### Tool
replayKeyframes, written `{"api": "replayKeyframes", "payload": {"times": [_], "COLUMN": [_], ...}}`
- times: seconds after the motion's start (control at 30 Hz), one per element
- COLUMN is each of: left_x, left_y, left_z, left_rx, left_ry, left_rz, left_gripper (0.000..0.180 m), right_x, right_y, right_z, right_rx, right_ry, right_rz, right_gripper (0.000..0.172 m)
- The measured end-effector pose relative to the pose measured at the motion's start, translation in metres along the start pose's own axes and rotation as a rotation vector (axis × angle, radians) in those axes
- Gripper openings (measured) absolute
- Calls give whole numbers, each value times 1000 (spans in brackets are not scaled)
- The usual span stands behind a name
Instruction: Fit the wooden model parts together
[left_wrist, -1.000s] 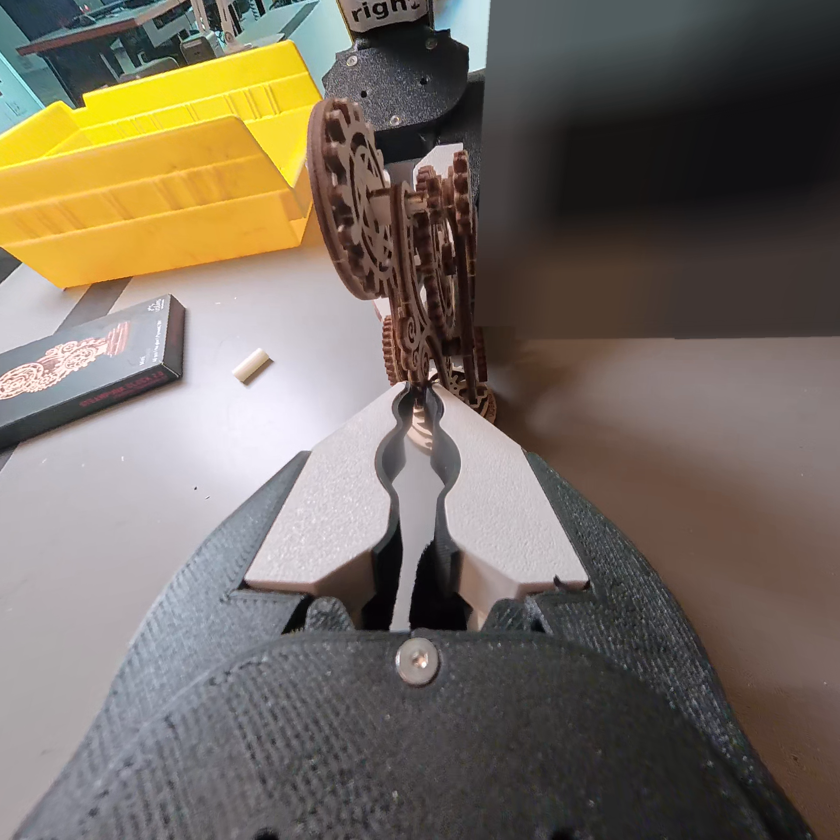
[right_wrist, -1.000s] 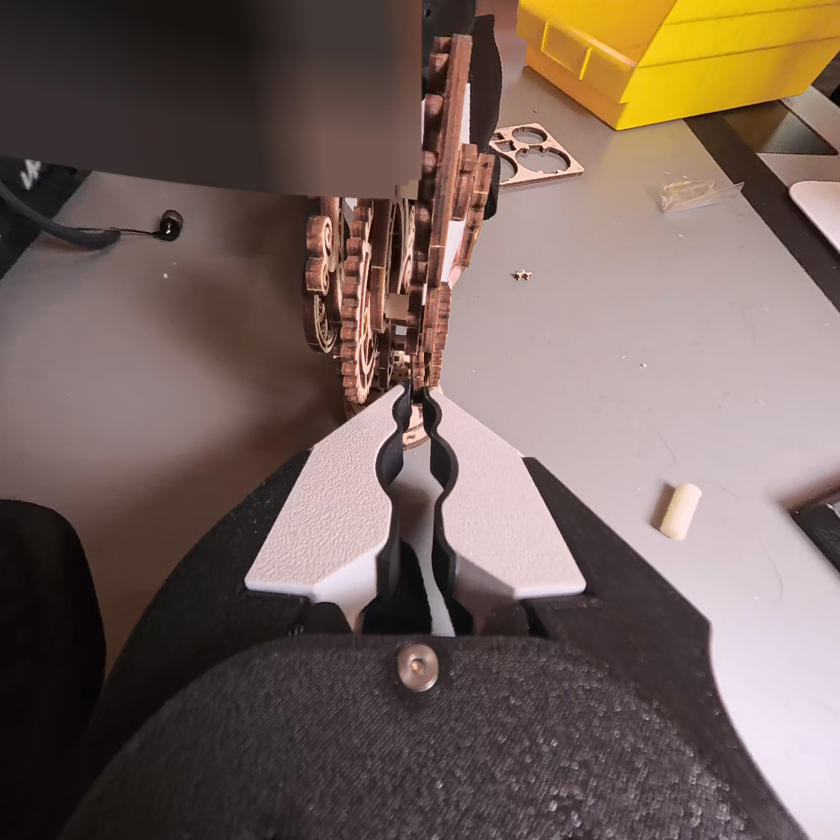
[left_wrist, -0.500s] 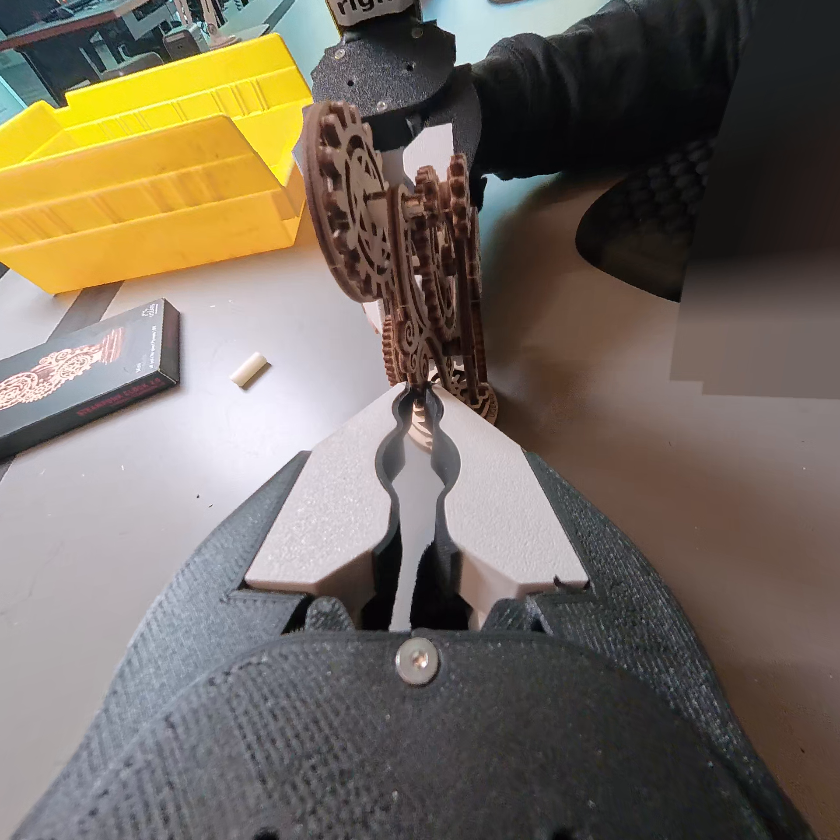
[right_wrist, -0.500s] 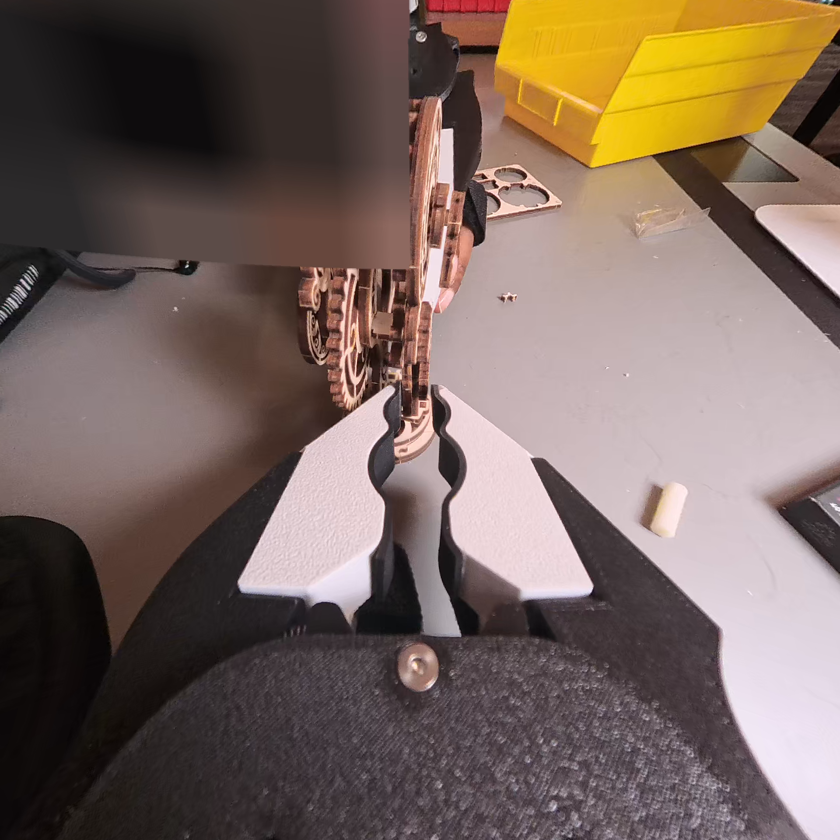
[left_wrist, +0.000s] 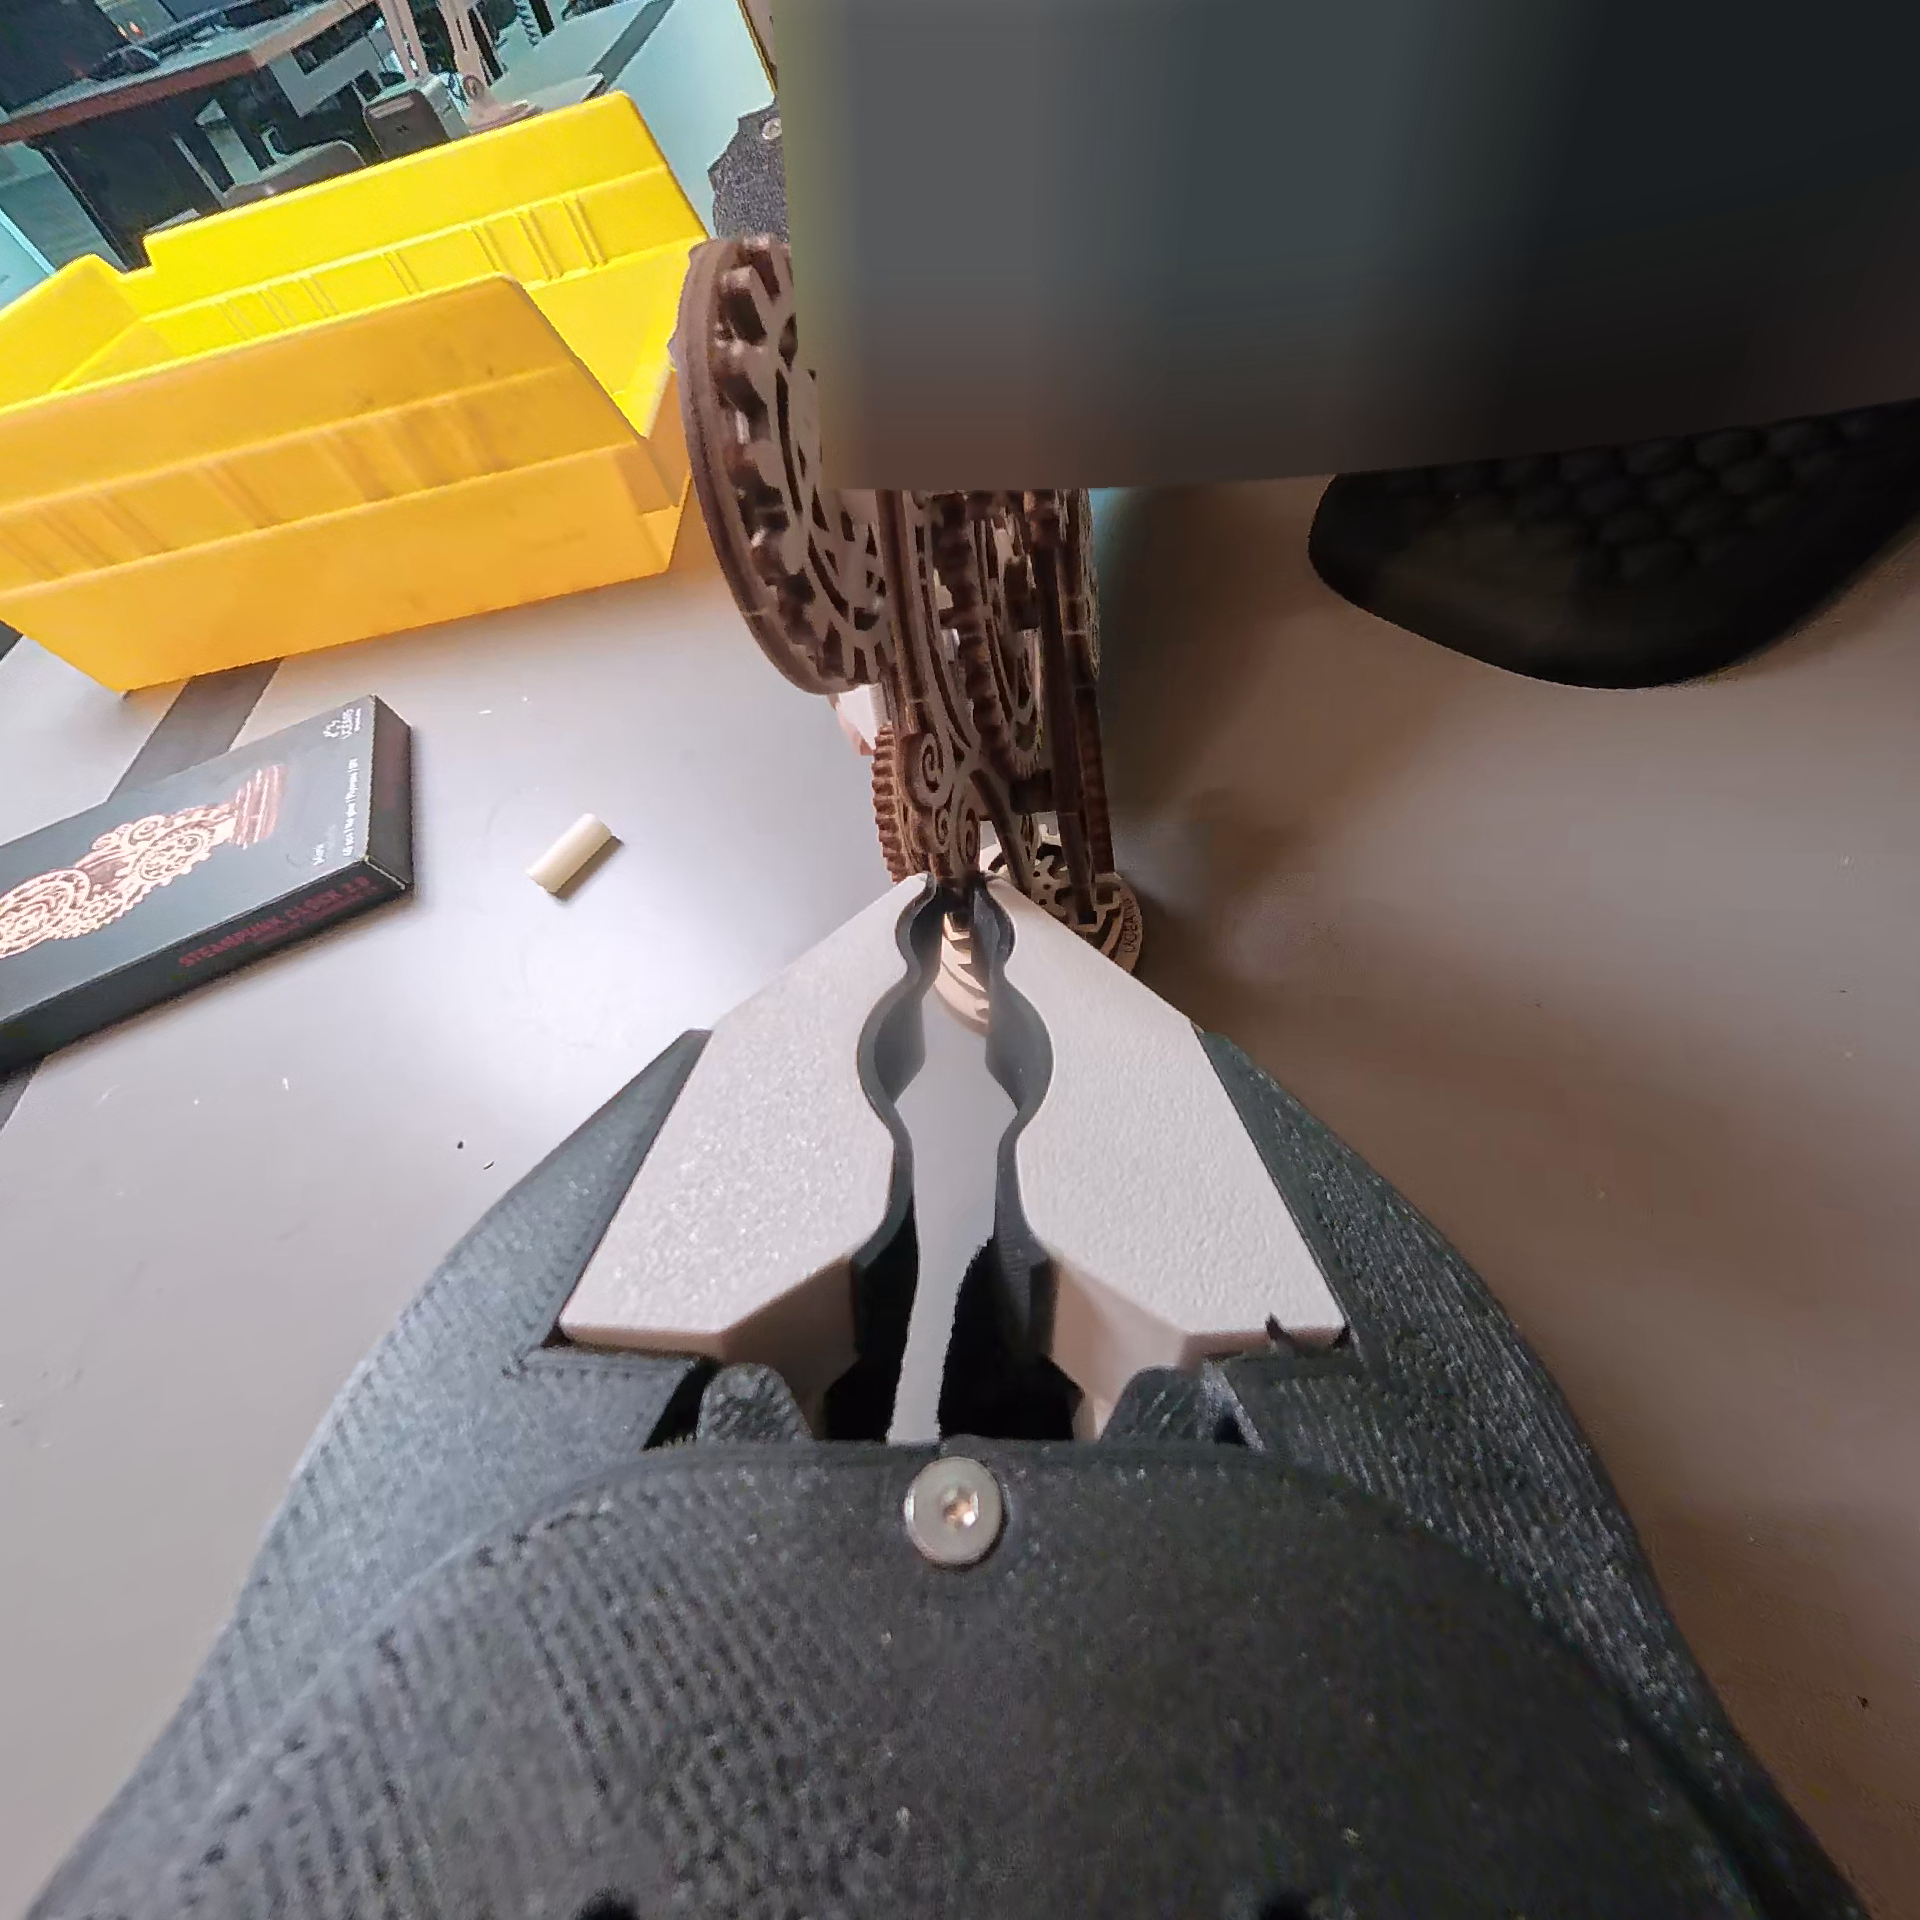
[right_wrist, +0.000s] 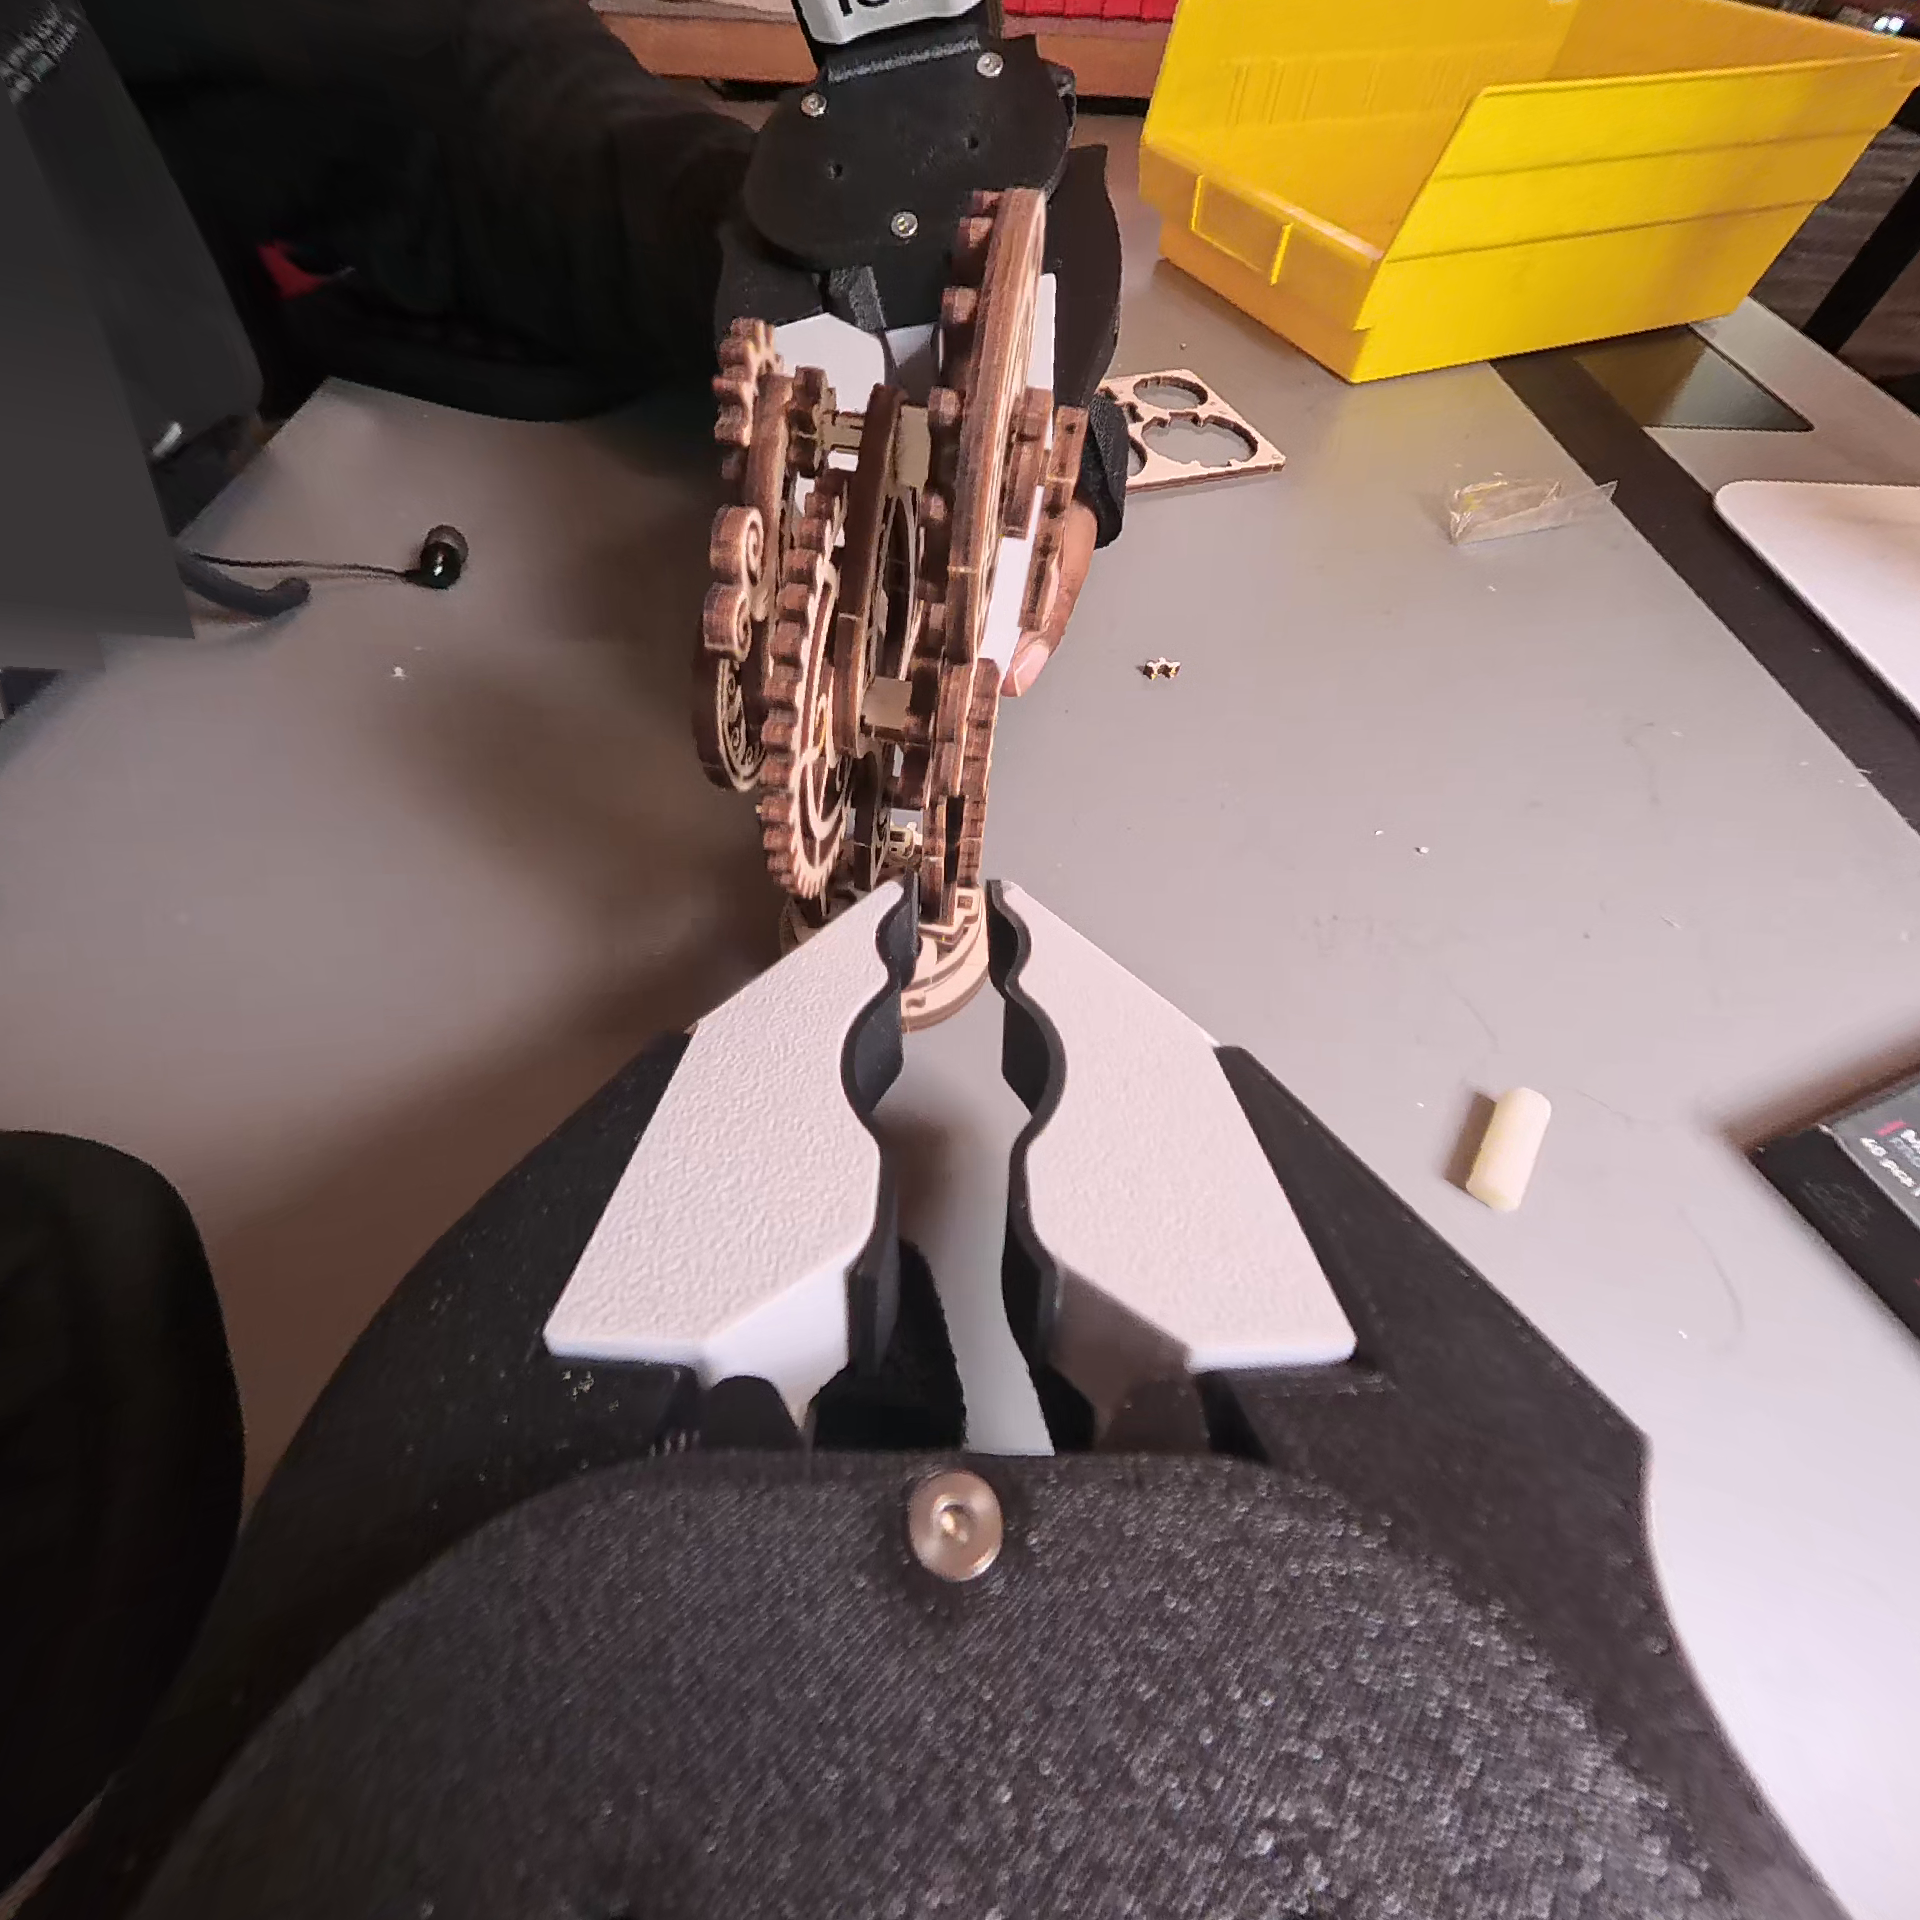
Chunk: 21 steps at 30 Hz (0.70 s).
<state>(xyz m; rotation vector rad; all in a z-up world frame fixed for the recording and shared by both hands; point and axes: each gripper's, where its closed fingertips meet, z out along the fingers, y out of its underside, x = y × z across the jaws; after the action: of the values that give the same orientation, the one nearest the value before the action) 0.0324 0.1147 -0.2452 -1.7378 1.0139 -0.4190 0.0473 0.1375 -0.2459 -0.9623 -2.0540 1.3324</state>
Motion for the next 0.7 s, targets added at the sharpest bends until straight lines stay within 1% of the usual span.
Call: {"api": "replayKeyframes", "payload": {"times": [0.33,0.5,0.7], "left_x": [-1,0,-1], "left_y": [0,-1,0], "left_z": [1,1,1], "left_rx": [-1,13,11], "left_ry": [-26,-24,-34], "left_rz": [19,8,-5], "left_gripper": [3,3,4], "right_x": [-3,-1,1], "right_y": [-6,-8,-8], "right_z": [-6,1,1], "right_rx": [50,44,42], "right_ry": [-12,2,0], "right_rz": [11,2,13], "right_gripper": [14,10,9]}}
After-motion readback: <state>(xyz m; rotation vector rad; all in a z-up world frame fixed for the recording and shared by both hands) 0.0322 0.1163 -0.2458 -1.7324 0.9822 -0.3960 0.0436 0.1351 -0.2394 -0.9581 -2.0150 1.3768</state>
